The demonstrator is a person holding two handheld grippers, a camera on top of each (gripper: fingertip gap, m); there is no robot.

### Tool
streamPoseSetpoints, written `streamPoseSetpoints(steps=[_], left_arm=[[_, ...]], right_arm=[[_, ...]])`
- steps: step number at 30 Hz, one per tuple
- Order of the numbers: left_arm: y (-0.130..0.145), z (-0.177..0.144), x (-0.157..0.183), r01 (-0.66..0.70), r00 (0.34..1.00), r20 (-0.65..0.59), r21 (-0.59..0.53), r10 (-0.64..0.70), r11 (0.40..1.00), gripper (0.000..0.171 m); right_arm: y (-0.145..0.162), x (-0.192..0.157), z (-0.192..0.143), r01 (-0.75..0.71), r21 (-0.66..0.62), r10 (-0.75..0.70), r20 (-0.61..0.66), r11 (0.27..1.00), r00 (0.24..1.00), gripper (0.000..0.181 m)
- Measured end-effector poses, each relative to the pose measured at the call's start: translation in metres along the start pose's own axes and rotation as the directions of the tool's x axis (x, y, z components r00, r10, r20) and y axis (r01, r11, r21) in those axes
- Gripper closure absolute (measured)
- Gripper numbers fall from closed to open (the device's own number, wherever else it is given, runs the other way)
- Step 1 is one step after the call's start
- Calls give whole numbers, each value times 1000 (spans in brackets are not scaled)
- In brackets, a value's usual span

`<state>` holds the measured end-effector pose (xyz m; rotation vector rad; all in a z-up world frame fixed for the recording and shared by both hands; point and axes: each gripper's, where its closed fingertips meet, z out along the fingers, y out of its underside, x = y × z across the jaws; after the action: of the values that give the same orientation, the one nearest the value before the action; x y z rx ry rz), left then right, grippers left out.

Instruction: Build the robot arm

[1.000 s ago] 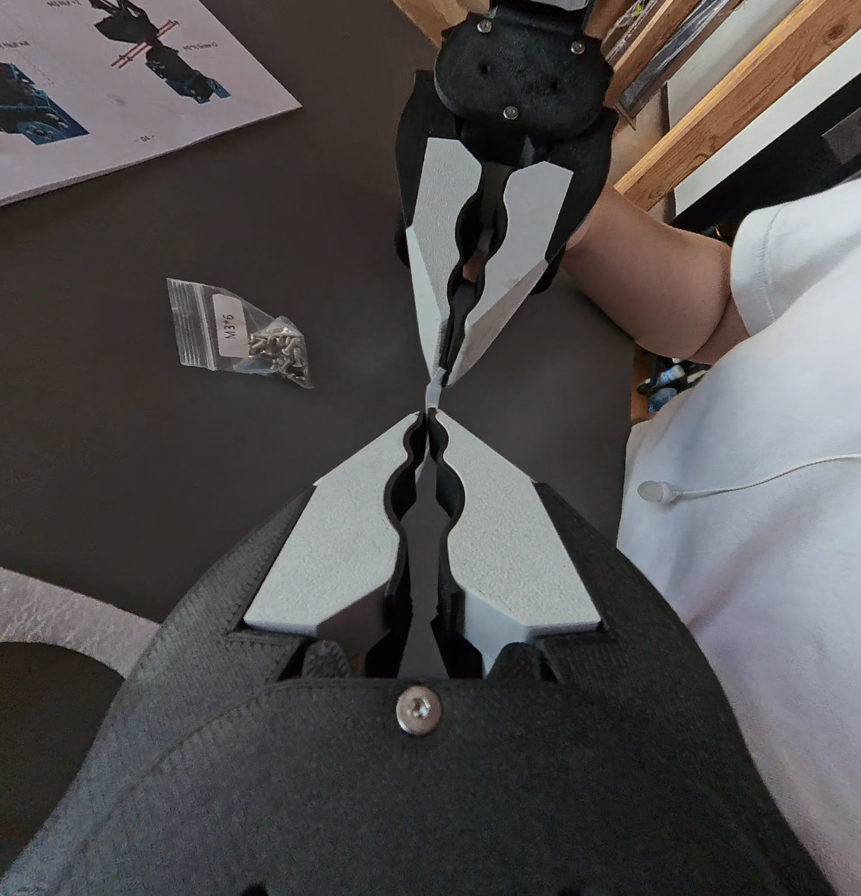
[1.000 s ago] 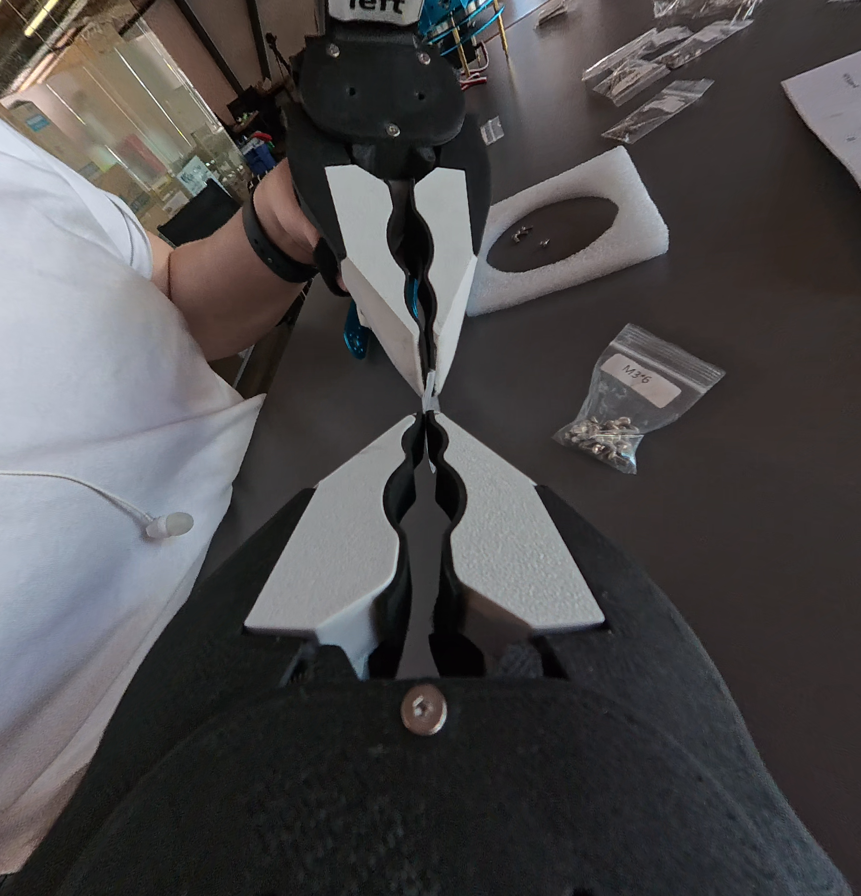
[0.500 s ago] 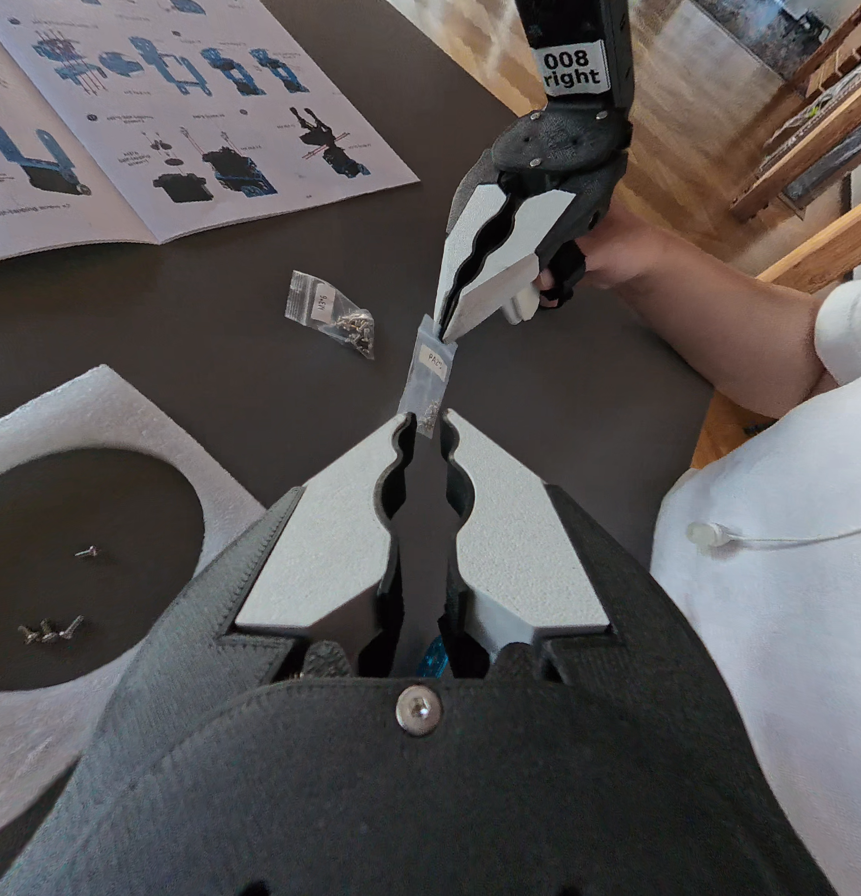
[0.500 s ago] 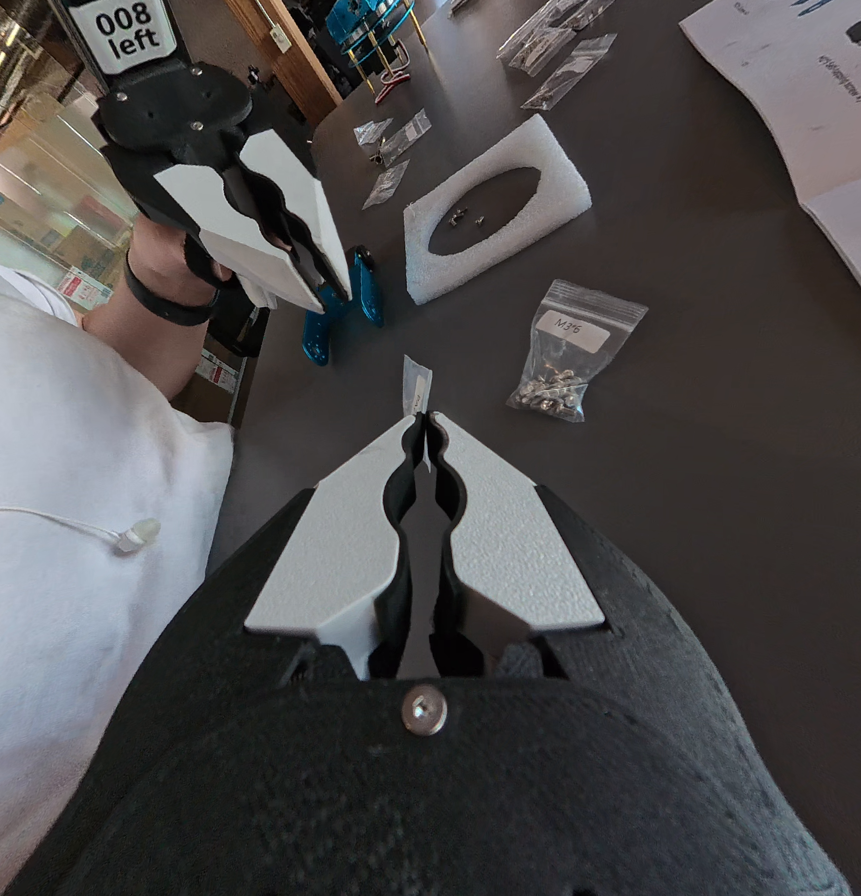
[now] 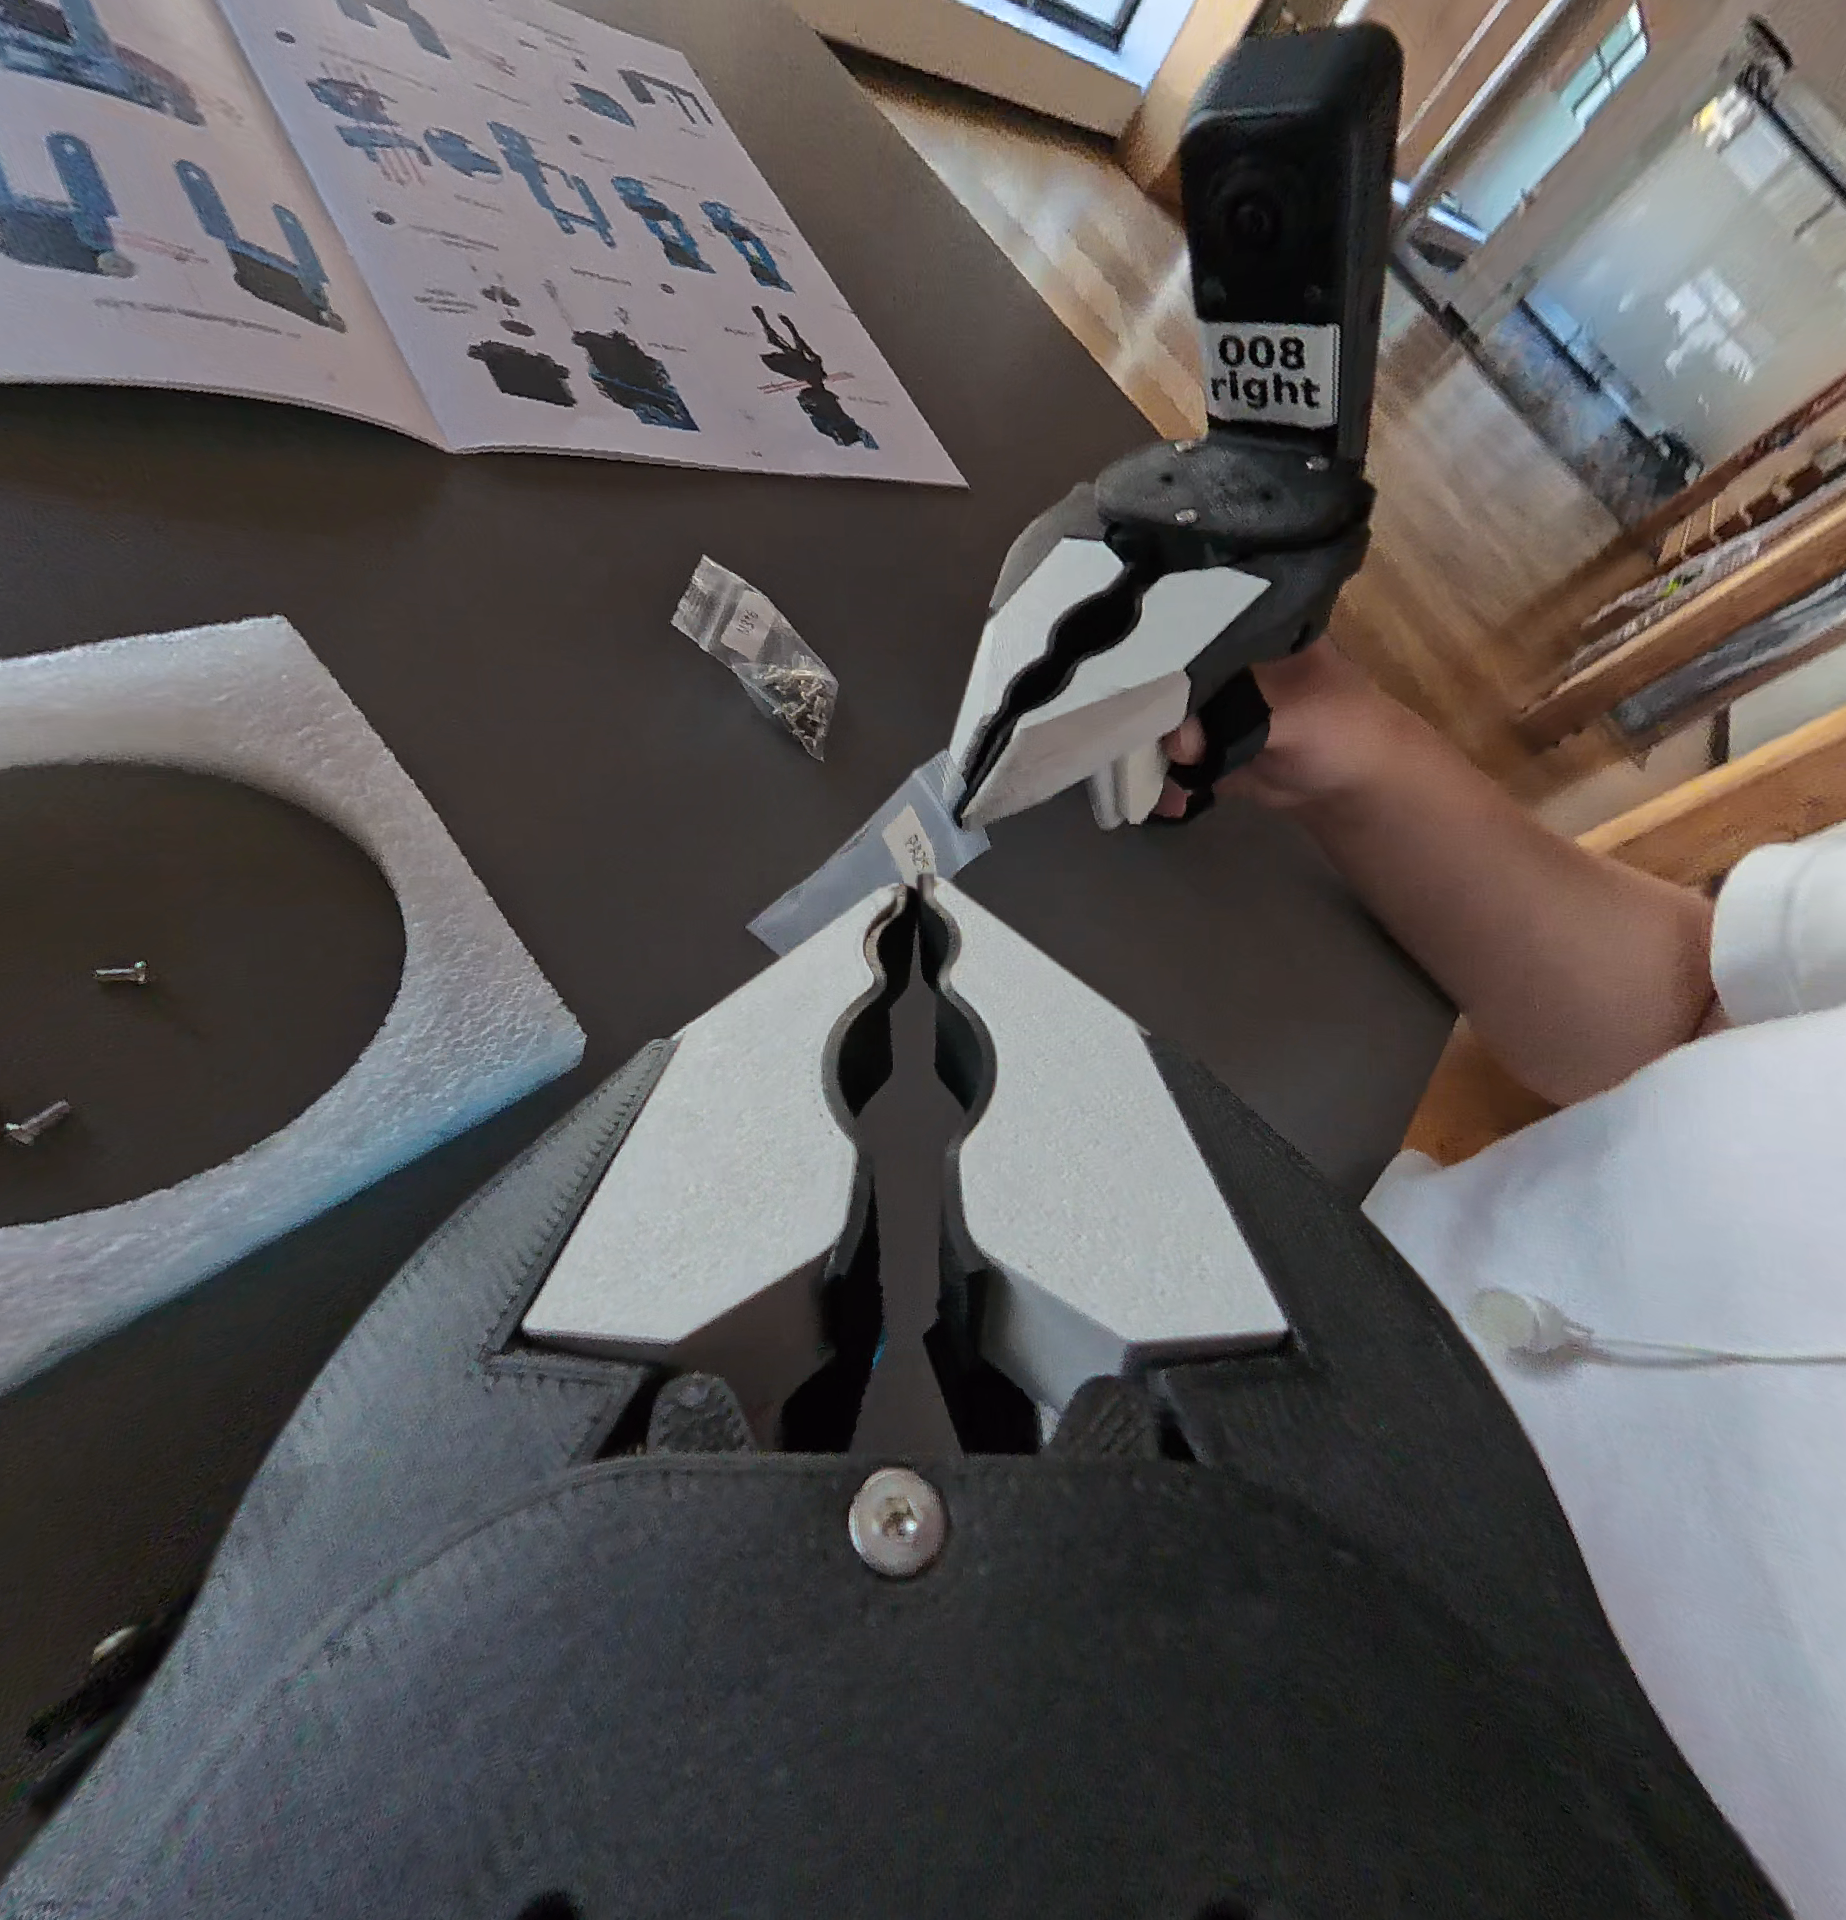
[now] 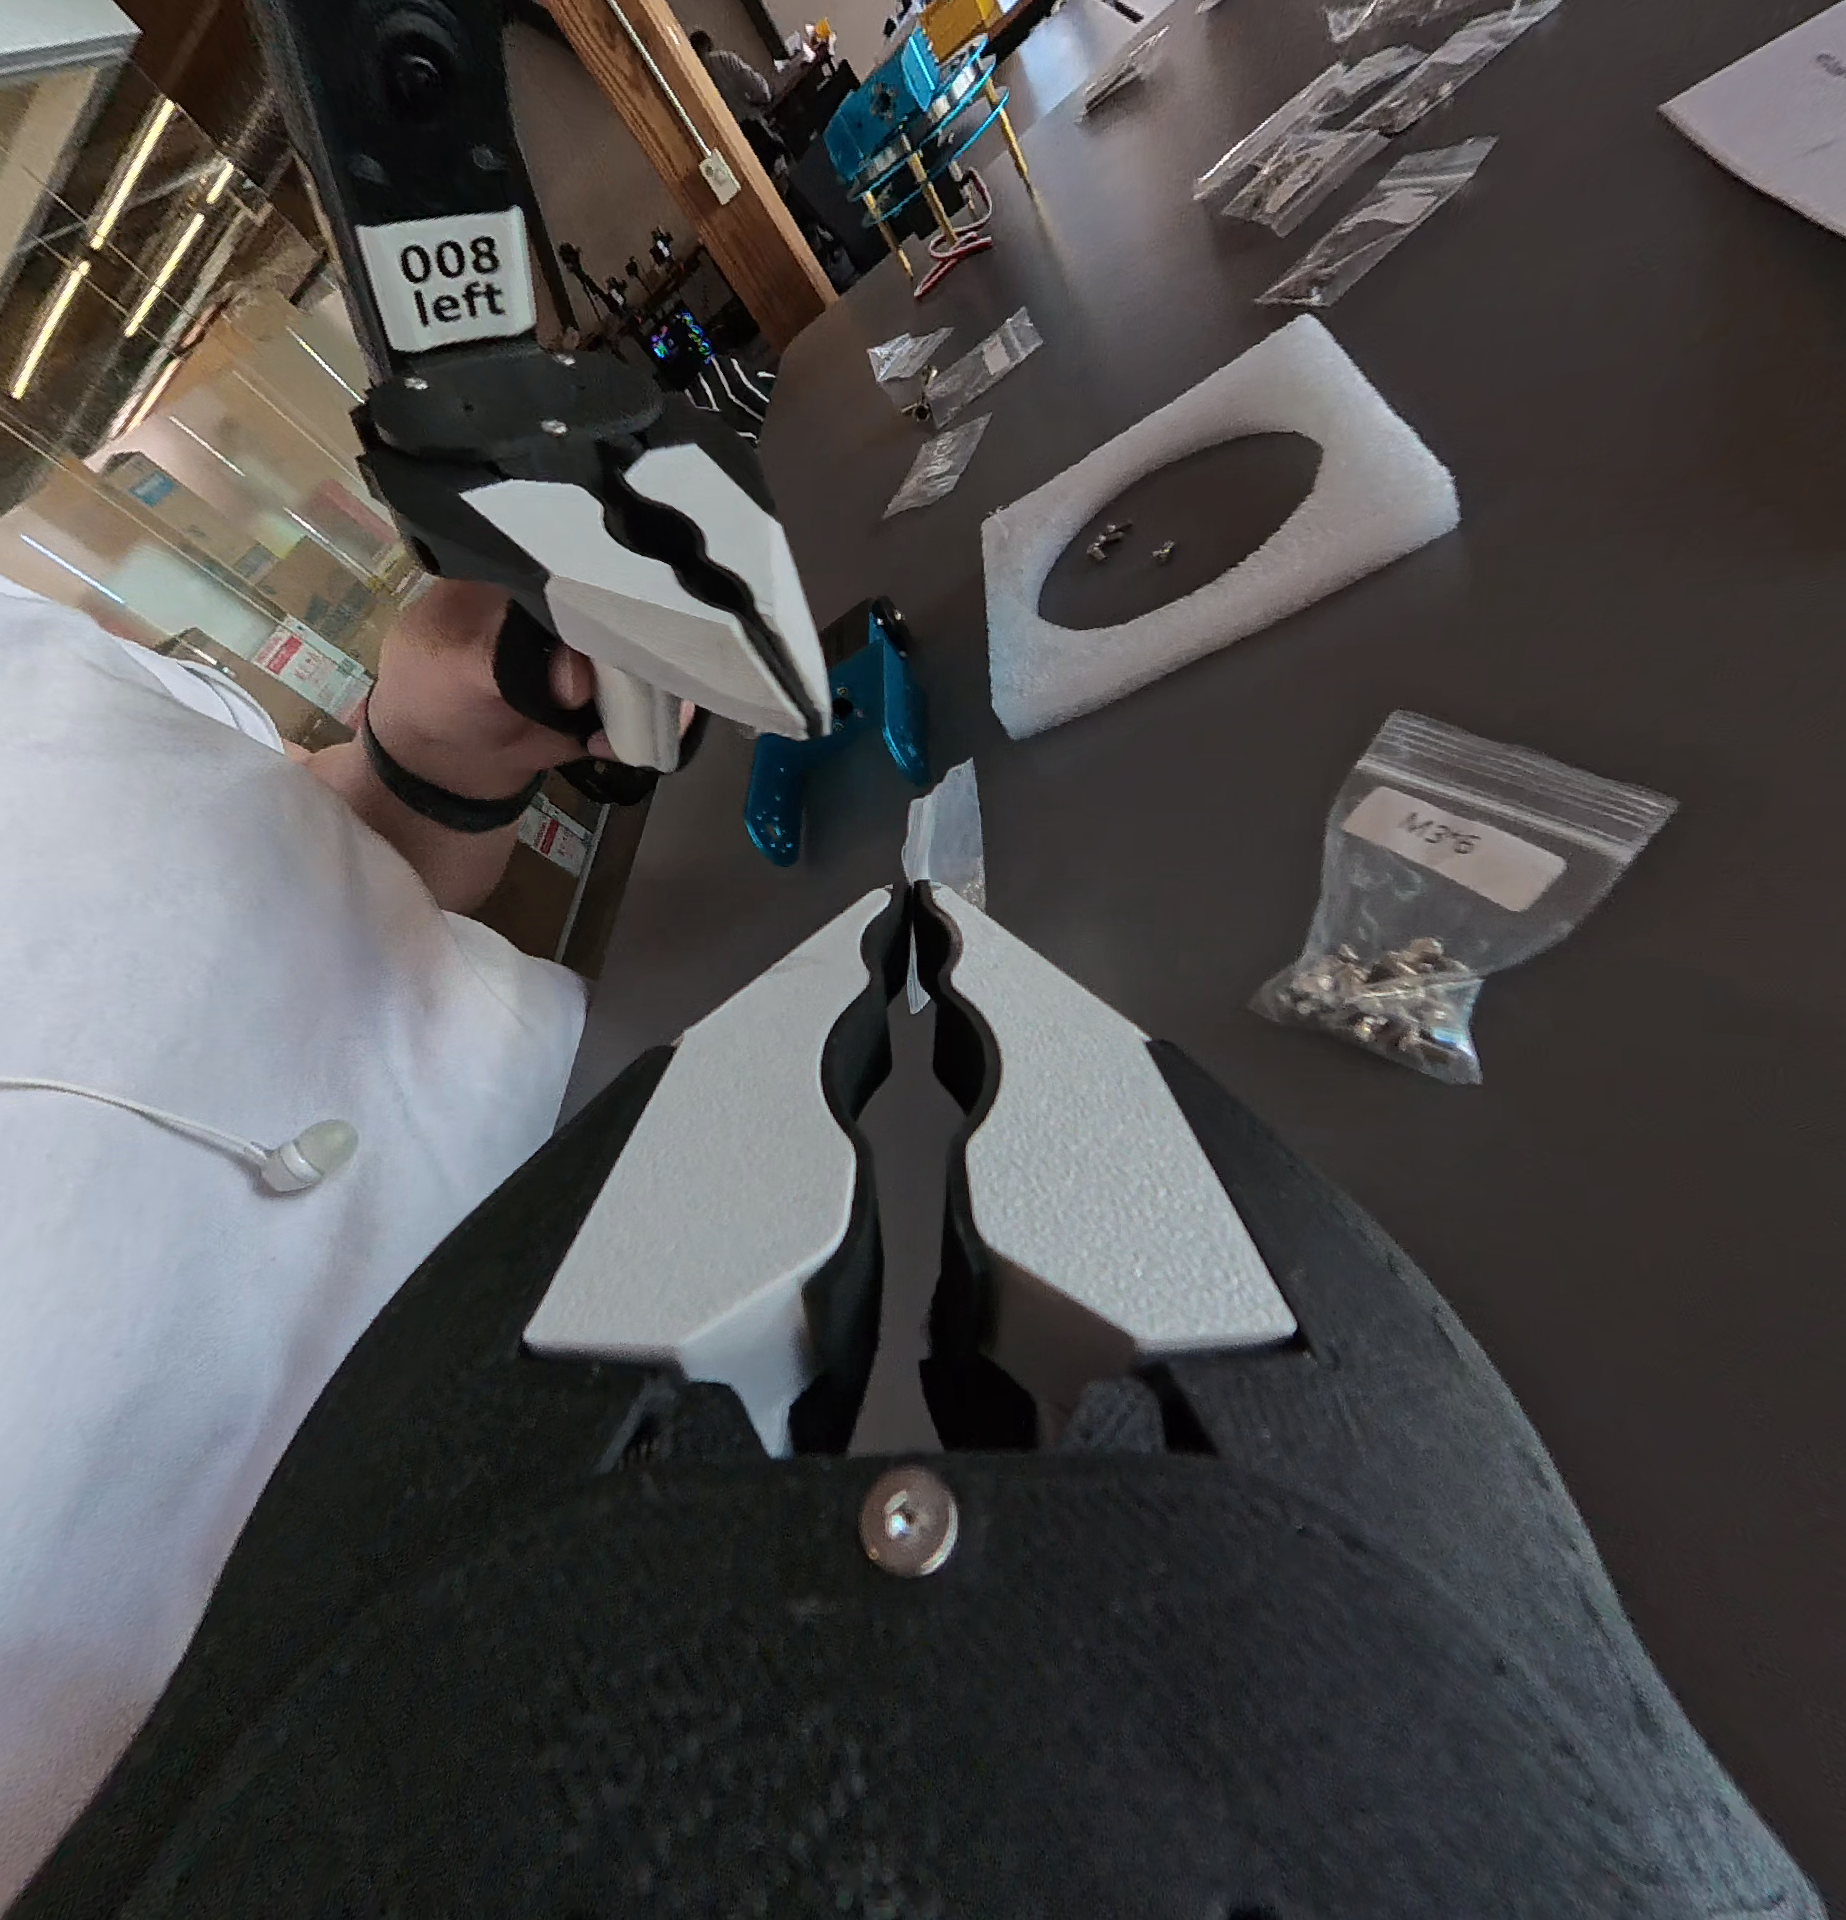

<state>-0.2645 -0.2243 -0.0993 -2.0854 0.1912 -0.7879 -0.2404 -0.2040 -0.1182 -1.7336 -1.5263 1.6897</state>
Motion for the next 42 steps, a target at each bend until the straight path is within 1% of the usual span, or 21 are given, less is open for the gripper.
streamPoseSetpoints(steps=[5, 10, 14, 17, 19, 21, 24, 26, 29, 30, 31, 34, 37, 38, 39, 42], left_arm=[[-3, 11, -6, 92, 995, 44, 54, -95, 994, 171], [0, 21, -6, 117, 991, 67, 33, -119, 993, 171], [2, 28, -3, 133, 988, 70, 33, -135, 991, 171], [2, 34, -1, 140, 988, 66, 47, -143, 989, 167], [5, 39, 3, 144, 988, 54, 33, -146, 989, 160], [7, 44, 9, 129, 991, 39, 11, -130, 992, 153], [6, 49, 11, 66, 995, 78, 11, -66, 998, 149], [5, 51, 11, 25, 993, 111, 12, -26, 1000, 151], [6, 54, 13, -17, 989, 144, -5, 18, 1000, 154], [6, 54, 13, -37, 987, 155, -10, 38, 999, 155], [6, 55, 14, -57, 985, 161, -17, 59, 998, 161], [5, 56, 17, -93, 980, 172, -35, 98, 995, 164], [6, 57, 20, -107, 980, 166, -50, 114, 993, 167], [6, 57, 21, -108, 980, 160, -49, 115, 993, 171], [6, 57, 23, -108, 982, 149, -47, 113, 993, 171], [7, 61, 24, -69, 991, 115, -49, 74, 996, 171]], right_arm=[[-5, -6, 4, -31, 33, 29, 57, 999, 998, 181], [-11, -2, 0, -56, 76, 53, 46, 995, 998, 181], [-13, -1, -2, -107, 121, 102, 47, 987, 994, 181], [-12, -2, -3, -142, 127, 135, 56, 982, 989, 181], [-12, -2, -3, -149, 130, 143, 51, 980, 988, 181], [-12, -3, -3, -163, 134, 157, 55, 977, 986, 181], [-9, -6, 0, -207, 121, 198, 80, 971, 977, 181], [-11, -4, -2, -225, 134, 215, 81, 965, 973, 181], [-9, -3, -6, -236, 121, 226, 88, 964, 970, 181], [-9, -2, -7, -243, 126, 233, 90, 962, 968, 181], [-9, -2, -9, -252, 131, 240, 97, 959, 966, 181], [-9, -1, -12, -263, 124, 249, 115, 957, 962, 181], [-5, 2, -17, -264, 101, 252, 119, 959, 960, 181], [-5, 3, -19, -274, 102, 261, 120, 956, 958, 180], [-5, 2, -21, -281, 101, 267, 129, 954, 955, 179], [-3, 4, -23, -273, 79, 262, 123, 959, 957, 179]])
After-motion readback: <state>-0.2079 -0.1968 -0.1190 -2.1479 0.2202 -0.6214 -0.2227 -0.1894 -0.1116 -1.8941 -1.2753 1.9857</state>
